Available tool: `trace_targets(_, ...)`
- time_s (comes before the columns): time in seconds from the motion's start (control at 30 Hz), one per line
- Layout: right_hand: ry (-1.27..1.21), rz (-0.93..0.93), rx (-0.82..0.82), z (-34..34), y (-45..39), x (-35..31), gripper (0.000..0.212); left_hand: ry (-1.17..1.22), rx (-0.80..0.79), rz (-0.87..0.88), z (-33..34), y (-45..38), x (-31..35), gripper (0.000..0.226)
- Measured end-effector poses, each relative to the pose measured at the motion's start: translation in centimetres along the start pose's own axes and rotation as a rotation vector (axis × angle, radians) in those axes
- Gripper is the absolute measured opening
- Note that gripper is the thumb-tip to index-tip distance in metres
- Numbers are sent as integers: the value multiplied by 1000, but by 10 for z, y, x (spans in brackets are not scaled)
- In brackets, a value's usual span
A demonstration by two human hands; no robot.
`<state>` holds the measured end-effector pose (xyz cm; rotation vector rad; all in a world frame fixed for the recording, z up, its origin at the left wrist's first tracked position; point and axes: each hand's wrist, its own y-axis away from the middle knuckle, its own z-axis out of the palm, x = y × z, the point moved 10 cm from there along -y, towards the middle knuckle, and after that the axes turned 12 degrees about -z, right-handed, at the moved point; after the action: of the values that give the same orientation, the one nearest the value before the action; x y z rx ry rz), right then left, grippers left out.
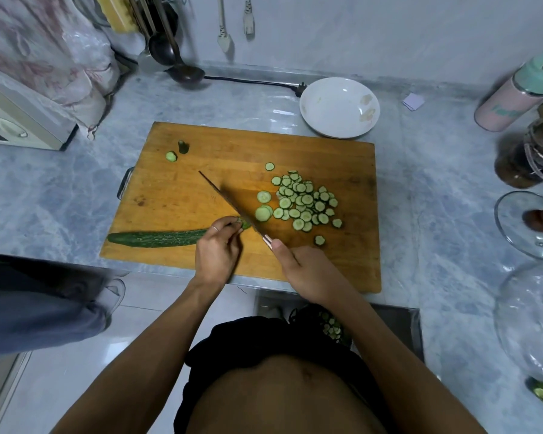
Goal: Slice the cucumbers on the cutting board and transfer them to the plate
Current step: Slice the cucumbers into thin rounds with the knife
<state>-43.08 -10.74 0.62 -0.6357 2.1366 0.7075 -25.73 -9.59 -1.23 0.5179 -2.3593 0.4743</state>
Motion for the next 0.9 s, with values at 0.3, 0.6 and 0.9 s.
trace_targets(0.3,63,-22,-32,4,7,-10,63,6,-19,-7,0,1,0,26)
trace_targets(0.6,48,-14,-45,3,12,-12,65,11,-45,-7,2,1,0,25)
trace_targets(0.9,-20,29,-83,1,8,-10,66,32,-37,-20,3,3,-2,27)
